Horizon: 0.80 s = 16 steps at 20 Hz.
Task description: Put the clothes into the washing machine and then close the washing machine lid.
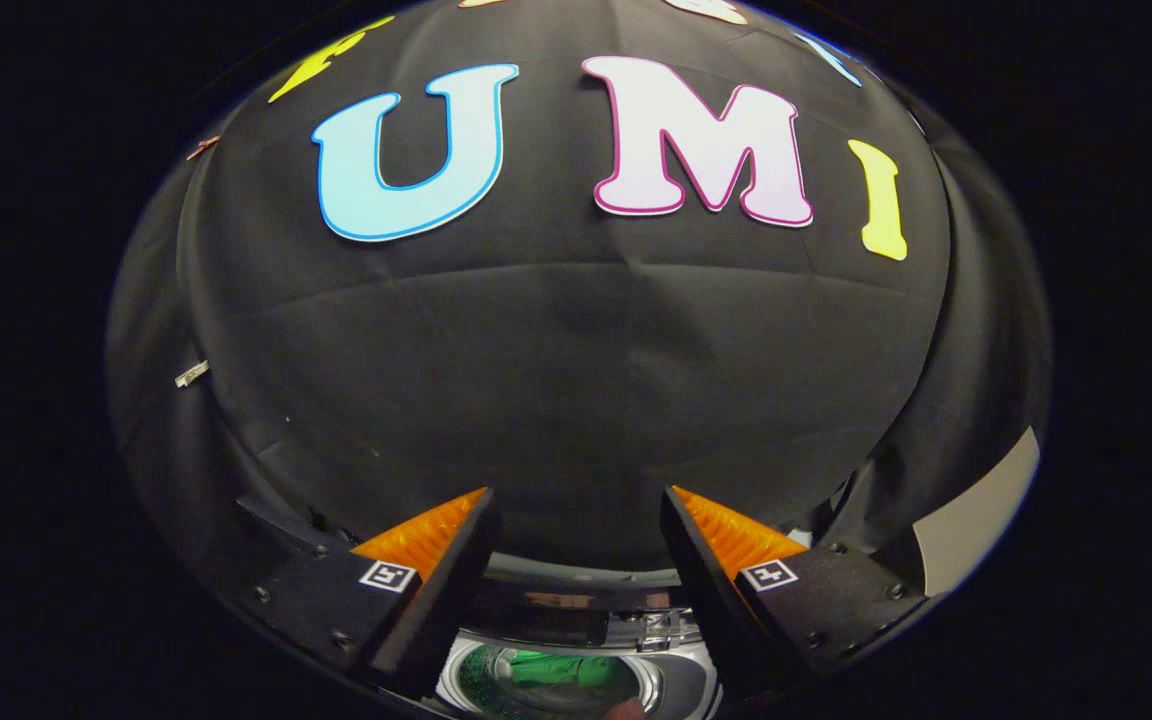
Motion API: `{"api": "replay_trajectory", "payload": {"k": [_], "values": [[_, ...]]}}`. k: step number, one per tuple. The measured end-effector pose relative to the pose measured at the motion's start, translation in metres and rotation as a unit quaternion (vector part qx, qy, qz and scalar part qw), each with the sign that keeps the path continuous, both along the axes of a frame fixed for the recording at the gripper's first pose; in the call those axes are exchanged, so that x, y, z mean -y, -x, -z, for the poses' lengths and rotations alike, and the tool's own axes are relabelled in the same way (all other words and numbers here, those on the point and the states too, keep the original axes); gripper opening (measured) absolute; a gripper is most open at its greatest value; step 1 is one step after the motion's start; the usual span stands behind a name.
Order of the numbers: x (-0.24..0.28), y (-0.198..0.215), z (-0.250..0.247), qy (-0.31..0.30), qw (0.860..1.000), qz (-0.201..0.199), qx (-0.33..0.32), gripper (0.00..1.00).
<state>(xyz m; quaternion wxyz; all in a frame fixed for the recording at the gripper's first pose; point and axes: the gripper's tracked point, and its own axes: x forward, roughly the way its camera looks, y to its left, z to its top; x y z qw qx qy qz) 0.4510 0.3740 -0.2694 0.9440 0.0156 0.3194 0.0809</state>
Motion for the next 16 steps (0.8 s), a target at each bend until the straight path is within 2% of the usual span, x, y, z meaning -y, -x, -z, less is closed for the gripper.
{"api": "replay_trajectory", "payload": {"k": [4,7,16], "values": [[0.0,0.014,-0.003,-0.007,1.0,-0.015,-0.008,1.0],[0.002,0.027,-0.008,-0.009,1.0,-0.013,0.012,1.0],[0.005,0.072,-0.004,-0.011,1.0,-0.02,0.015,1.0]]}}
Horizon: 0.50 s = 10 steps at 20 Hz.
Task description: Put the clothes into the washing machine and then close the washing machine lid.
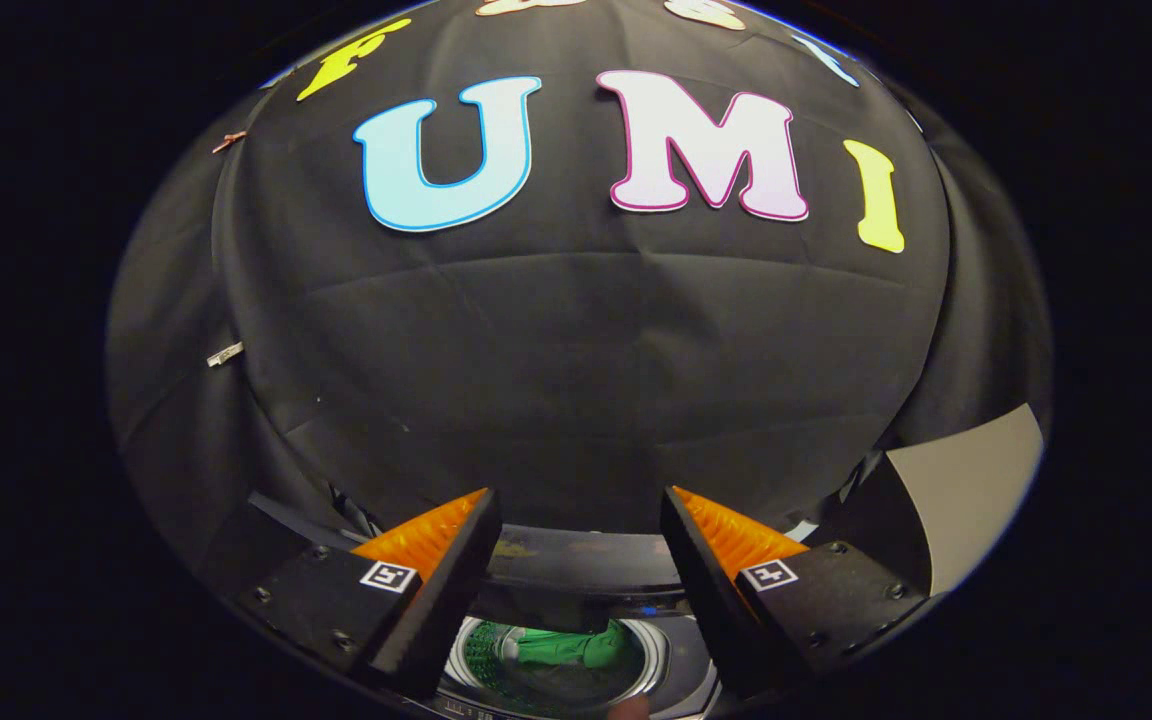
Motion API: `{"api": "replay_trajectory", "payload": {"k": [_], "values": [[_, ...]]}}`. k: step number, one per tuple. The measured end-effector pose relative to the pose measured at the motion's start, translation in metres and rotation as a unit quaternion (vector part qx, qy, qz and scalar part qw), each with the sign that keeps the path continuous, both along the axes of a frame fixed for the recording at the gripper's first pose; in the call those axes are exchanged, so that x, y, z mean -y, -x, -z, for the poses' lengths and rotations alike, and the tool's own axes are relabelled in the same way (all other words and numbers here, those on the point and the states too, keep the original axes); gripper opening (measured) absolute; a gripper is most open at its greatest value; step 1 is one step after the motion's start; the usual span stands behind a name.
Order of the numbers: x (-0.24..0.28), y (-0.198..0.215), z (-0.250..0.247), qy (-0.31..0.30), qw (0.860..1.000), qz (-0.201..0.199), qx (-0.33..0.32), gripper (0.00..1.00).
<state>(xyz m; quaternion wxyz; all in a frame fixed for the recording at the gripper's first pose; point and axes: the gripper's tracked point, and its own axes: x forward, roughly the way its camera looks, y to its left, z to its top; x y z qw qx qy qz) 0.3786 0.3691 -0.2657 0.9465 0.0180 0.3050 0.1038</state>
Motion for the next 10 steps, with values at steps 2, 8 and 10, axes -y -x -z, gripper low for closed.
{"api": "replay_trajectory", "payload": {"k": [2,8,10], "values": [[0.001,0.01,0.002,0.001,1.0,0.001,0.009,1.0],[0.002,0.044,0.013,-0.003,1.0,-0.003,0.011,1.0],[-0.002,0.064,0.028,-0.006,1.0,-0.02,-0.02,1.0]]}}
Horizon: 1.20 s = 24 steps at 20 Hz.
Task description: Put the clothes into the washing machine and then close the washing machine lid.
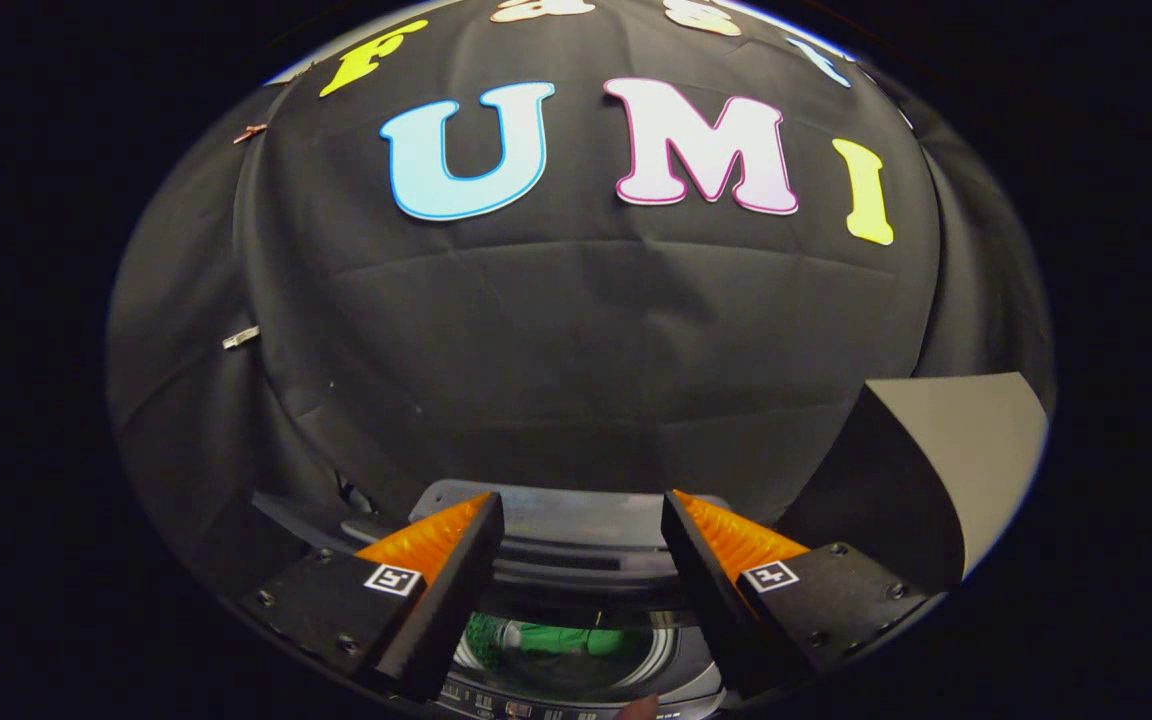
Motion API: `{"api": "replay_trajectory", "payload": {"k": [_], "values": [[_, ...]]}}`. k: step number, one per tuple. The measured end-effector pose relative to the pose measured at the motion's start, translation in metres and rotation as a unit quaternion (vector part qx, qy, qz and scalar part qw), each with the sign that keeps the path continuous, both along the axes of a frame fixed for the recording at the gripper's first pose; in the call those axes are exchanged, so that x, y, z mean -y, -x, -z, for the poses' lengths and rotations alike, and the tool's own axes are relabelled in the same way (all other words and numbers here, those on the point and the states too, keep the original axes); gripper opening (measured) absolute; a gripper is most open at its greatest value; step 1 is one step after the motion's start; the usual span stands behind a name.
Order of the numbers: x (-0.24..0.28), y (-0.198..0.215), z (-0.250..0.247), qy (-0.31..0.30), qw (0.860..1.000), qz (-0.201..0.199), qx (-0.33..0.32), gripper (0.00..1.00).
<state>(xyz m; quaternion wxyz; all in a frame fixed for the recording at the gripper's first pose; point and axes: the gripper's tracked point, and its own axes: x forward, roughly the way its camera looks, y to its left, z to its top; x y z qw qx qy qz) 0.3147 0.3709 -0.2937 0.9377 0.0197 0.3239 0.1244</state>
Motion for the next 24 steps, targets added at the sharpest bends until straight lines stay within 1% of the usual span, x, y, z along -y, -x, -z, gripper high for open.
{"api": "replay_trajectory", "payload": {"k": [2,3,7,9,15,19,22,24], "values": [[0.001,0.026,0.014,-0.003,1.0,-0.022,-0.02,0.99],[0.007,0.036,0.018,-0.005,1.0,-0.023,-0.017,0.99],[0.014,0.063,0.026,0.017,0.999,-0.046,0.012,0.99],[0.018,0.07,0.019,0.02,0.998,-0.043,0.037,0.99],[0.018,0.086,-0.023,0.022,0.99,-0.047,0.128,1.0],[0.022,0.102,-0.075,-0.004,0.982,-0.039,0.183,1.0],[0.021,0.114,-0.104,-0.024,0.979,-0.042,0.2,1.0],[0.03,0.124,-0.127,-0.029,0.975,-0.046,0.218,1.0]]}}
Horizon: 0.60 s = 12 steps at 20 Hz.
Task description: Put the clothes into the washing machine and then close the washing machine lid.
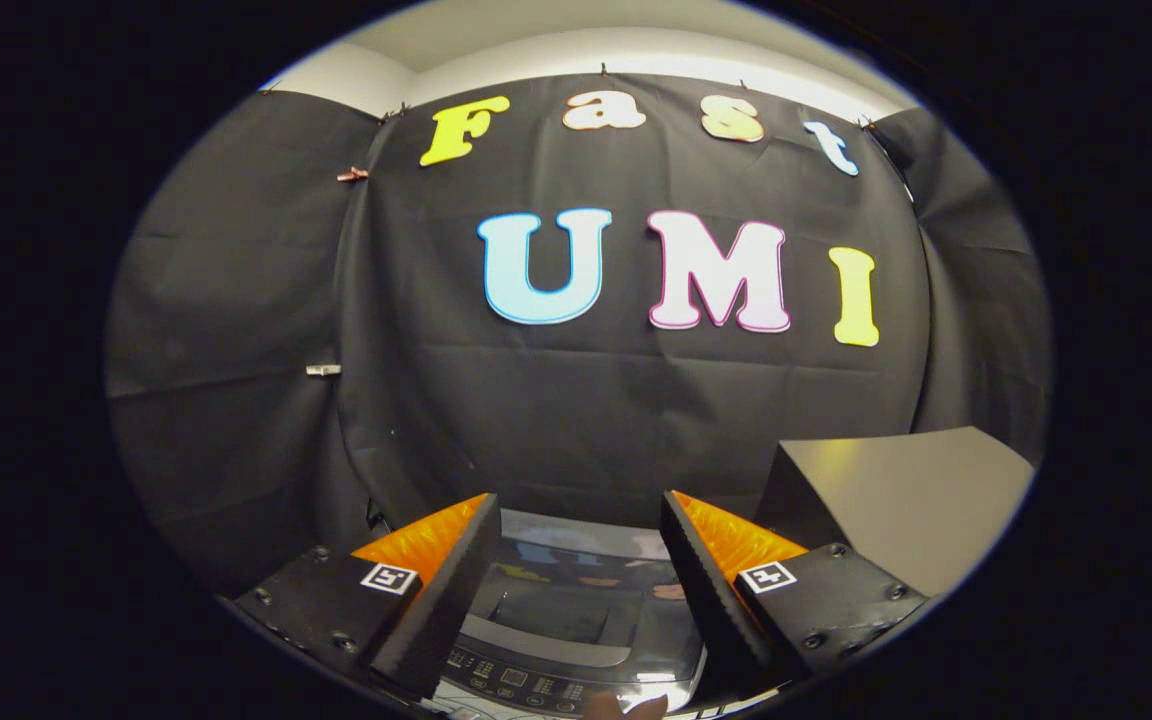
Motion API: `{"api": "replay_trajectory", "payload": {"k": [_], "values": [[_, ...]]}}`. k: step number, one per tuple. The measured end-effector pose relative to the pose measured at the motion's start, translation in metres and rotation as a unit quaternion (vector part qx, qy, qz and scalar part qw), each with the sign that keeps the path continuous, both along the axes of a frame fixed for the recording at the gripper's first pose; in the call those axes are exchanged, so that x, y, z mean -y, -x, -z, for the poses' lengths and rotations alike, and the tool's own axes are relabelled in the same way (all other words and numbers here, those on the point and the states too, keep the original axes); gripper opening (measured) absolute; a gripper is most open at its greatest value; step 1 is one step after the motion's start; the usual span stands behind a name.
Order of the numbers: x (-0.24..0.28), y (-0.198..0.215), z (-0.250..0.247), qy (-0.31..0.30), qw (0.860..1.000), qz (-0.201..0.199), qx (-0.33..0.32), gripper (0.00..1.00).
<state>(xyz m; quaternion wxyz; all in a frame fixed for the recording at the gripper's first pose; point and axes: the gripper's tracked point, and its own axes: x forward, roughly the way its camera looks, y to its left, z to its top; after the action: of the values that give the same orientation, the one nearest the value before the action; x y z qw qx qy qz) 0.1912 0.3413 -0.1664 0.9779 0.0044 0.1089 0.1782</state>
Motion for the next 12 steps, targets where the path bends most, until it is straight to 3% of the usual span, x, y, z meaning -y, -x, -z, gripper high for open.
{"api": "replay_trajectory", "payload": {"k": [5,12], "values": [[0.023,0.028,-0.046,0.002,1.0,-0.011,0.024,1.0],[0.093,0.055,-0.095,-0.004,0.998,0.024,0.053,1.0]]}}
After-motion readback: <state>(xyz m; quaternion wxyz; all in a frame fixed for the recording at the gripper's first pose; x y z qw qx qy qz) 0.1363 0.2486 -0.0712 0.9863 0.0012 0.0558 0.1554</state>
